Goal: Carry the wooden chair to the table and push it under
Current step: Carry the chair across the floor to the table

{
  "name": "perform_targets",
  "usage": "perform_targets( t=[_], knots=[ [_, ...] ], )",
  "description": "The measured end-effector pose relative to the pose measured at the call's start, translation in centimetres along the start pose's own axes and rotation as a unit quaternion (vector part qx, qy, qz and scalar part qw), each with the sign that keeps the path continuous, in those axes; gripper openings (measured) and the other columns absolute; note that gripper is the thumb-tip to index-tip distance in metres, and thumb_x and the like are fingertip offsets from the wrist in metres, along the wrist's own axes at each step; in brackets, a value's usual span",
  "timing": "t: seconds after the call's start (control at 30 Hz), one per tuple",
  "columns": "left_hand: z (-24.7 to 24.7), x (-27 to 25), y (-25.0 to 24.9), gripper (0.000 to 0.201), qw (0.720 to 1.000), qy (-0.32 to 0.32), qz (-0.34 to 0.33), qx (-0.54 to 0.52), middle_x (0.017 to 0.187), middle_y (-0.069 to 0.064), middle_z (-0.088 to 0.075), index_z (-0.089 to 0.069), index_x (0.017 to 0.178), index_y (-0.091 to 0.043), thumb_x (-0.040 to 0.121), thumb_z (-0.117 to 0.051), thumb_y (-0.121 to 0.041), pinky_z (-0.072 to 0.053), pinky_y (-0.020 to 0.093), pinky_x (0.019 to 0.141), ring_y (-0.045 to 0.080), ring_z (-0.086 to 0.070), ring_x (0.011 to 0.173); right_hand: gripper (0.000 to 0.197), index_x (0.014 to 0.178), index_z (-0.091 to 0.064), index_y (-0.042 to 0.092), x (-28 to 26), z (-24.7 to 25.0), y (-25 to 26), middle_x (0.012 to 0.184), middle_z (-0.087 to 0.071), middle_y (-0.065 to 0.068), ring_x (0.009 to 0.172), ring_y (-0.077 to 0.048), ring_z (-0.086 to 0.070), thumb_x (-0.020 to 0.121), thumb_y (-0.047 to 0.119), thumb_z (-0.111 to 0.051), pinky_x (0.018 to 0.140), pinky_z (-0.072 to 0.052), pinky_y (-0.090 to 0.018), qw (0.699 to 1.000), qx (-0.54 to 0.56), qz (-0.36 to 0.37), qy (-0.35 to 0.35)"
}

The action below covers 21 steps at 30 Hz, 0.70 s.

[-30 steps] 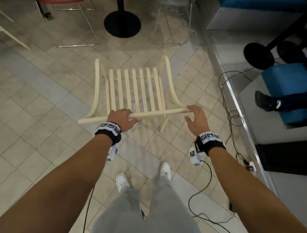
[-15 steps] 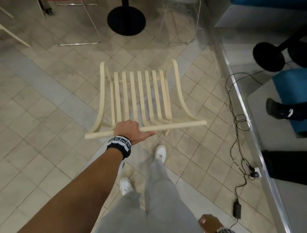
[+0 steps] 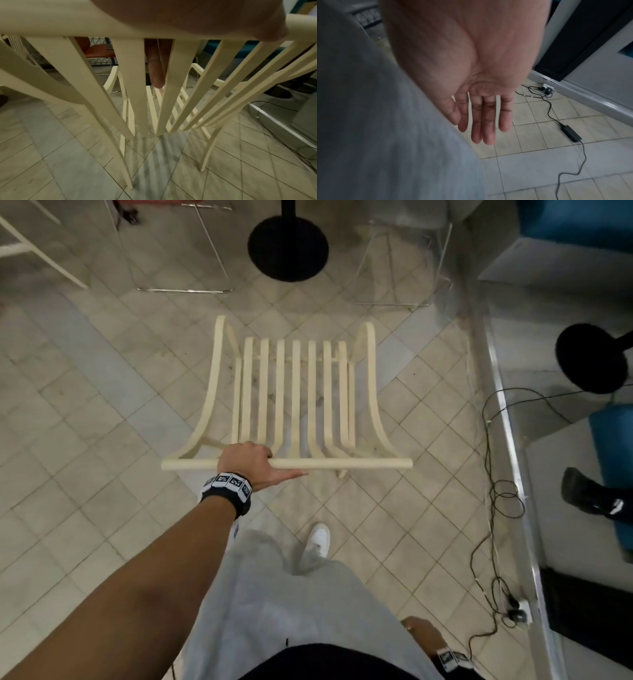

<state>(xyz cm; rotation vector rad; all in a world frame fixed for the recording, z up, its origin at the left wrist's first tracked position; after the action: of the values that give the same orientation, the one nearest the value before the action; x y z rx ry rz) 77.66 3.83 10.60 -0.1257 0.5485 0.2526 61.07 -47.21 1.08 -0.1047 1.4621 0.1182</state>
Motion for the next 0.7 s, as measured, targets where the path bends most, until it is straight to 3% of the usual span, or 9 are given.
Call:
perform_targets(
  t=[0.07, 0.13, 0.23, 0.4, 0.6, 0.7],
  knots=[
    [1.2, 1.6, 0.2, 0.106, 1.0, 0.001, -0.001, 0.002, 0.059, -0.006, -0.066, -0.069, 0.067, -0.026, 0.048, -0.019, -0.117, -0.06, 0.032, 0.063, 0.016, -0.065, 0.057, 0.034, 0.107, -0.07, 0.03, -0.9, 3.7, 4.5, 0.131, -0.061, 0.001, 0.117, -0.018, -0.058, 0.091, 0.044, -0.044, 0.094, -0.045, -0.026, 0.995, 0.027, 0.021, -0.089],
    [2.4, 3.3, 0.6, 0.106, 1.0, 0.002, 0.0, 0.0, 0.059, -0.007, -0.066, -0.07, 0.068, -0.026, 0.048, -0.019, -0.117, -0.058, 0.03, 0.06, 0.015, -0.064, 0.056, 0.037, 0.115, -0.067, 0.029, -1.3, 6.2, 5.3, 0.132, -0.06, 0.0, 0.117, -0.019, -0.058, 0.091, 0.042, -0.042, 0.093, -0.046, -0.026, 0.995, -0.026, 0.039, -0.088],
    [4.1, 6.3, 1.3, 0.108, 1.0, 0.0, 0.003, -0.003, 0.058, -0.006, -0.066, -0.07, 0.066, -0.025, 0.046, -0.019, -0.117, -0.058, 0.03, 0.061, 0.016, -0.064, 0.055, 0.035, 0.115, -0.069, 0.026, -1.6, 9.8, 6.3, 0.131, -0.061, -0.001, 0.118, -0.019, -0.058, 0.093, 0.036, -0.043, 0.092, -0.045, -0.023, 0.997, 0.009, -0.013, -0.074],
    [7.7, 12.3, 2.4, 0.108, 1.0, -0.005, 0.007, -0.013, 0.057, -0.005, -0.066, -0.07, 0.066, -0.024, 0.045, -0.02, -0.118, -0.06, 0.031, 0.062, 0.017, -0.065, 0.056, 0.039, 0.122, -0.065, 0.014, -0.6, 14.9, 10.0, 0.133, -0.06, -0.007, 0.121, -0.022, -0.057, 0.096, 0.031, -0.041, 0.095, -0.045, -0.026, 0.996, 0.033, 0.002, -0.081],
    [13.1, 19.8, 4.3, 0.11, 1.0, -0.018, -0.004, -0.005, 0.058, -0.003, -0.068, -0.071, 0.067, -0.022, 0.047, -0.02, -0.117, -0.061, 0.034, 0.063, 0.018, -0.066, 0.056, 0.039, 0.123, -0.063, 0.015, 0.3, 21.6, 14.0, 0.136, -0.057, -0.009, 0.124, -0.023, -0.055, 0.097, 0.035, -0.042, 0.096, -0.043, -0.025, 0.99, 0.102, -0.015, -0.098],
    [15.1, 22.9, 5.0, 0.108, 1.0, -0.022, -0.021, 0.005, 0.056, -0.003, -0.067, -0.071, 0.066, -0.021, 0.053, -0.019, -0.115, -0.06, 0.034, 0.061, 0.017, -0.064, 0.054, 0.041, 0.12, -0.063, 0.017, 1.5, 24.2, 15.0, 0.13, -0.062, -0.006, 0.113, -0.023, -0.059, 0.095, 0.043, -0.042, 0.09, -0.044, -0.027, 0.984, 0.135, -0.049, -0.101]
  ],
)
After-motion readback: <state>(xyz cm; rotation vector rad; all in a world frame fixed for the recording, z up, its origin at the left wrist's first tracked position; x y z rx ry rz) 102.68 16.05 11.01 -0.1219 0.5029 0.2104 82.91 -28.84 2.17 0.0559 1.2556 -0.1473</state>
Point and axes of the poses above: each hand's wrist, its own x-axis towards the middle knuckle, its own z-axis out of the back of the hand, y = z × x, the point moved 4 cm from there along x, towards the middle knuckle
